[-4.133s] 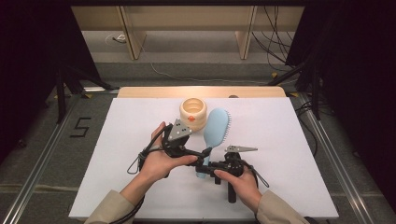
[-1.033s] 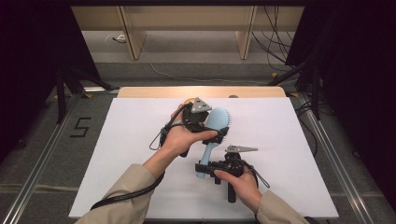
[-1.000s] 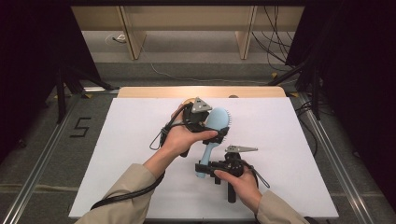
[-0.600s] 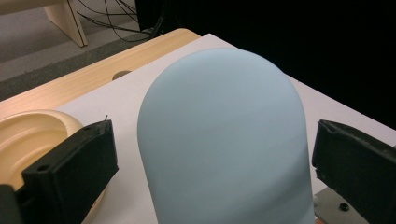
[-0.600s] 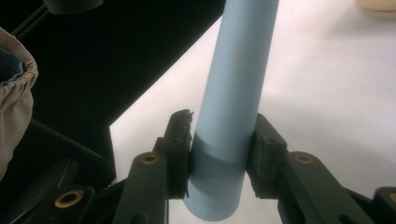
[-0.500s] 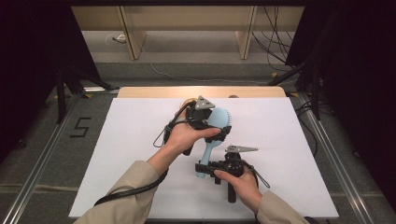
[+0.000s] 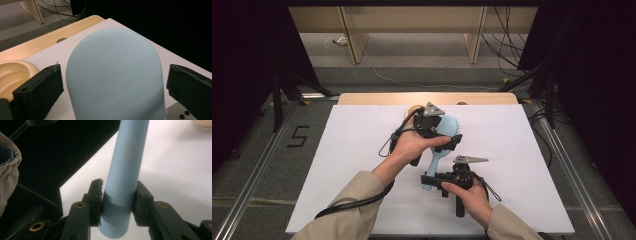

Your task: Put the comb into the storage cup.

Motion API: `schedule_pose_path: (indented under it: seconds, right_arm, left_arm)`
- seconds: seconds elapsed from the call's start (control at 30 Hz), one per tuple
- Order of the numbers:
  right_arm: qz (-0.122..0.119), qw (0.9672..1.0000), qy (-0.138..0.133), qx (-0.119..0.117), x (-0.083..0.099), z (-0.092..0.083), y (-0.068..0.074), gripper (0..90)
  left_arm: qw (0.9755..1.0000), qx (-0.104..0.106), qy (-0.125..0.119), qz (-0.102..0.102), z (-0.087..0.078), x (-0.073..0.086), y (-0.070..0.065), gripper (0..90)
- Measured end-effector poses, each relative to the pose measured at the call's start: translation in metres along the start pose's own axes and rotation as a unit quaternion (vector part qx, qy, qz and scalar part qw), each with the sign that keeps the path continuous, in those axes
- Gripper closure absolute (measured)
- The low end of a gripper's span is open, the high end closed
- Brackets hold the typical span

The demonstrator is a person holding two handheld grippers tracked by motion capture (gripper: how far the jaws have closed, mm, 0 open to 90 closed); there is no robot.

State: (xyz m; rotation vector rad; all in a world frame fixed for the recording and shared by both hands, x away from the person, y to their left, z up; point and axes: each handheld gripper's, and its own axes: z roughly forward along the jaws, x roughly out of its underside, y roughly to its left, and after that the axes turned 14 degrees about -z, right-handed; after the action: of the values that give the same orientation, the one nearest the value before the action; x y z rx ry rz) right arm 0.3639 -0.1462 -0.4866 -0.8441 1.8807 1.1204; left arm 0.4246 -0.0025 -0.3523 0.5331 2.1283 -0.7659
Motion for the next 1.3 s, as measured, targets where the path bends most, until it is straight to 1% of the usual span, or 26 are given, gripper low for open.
schedule_pose_path:
  seconds: [0.37, 0.7, 0.77, 0.9, 1.17, 1.3]
  right_arm:
    - [0.002, 1.0000, 0.001, 0.000, 0.0002, 0.0001, 0.0001, 65.0]
    - [-0.001, 1.0000, 0.000, 0.002, 0.0000, 0.0001, 0.0004, 65.0]
    - [-0.001, 1.0000, 0.000, 0.001, 0.0000, 0.0001, 0.0004, 65.0]
    - [-0.001, 1.0000, 0.001, 0.002, 0.0001, 0.0002, 0.0004, 65.0]
    - [-0.002, 1.0000, 0.000, 0.004, 0.0003, -0.0001, 0.0000, 65.0]
    - [-0.006, 1.0000, 0.000, 0.007, 0.0003, -0.0002, -0.0002, 65.0]
  left_arm:
    - [1.0000, 0.003, -0.001, -0.009, 0.0007, -0.0016, -0.0002, 2.1]
    - [0.9999, -0.004, -0.002, -0.016, 0.0013, -0.0006, 0.0004, 5.3]
    - [0.9998, -0.005, -0.002, -0.020, 0.0014, -0.0006, 0.0009, 5.9]
    - [0.9998, -0.004, 0.007, -0.020, 0.0014, 0.0004, 0.0011, 11.2]
    - [0.9994, 0.002, 0.002, -0.036, 0.0011, 0.0024, 0.0025, 17.2]
    - [0.9994, 0.005, -0.002, -0.033, -0.0001, 0.0028, 0.0012, 17.9]
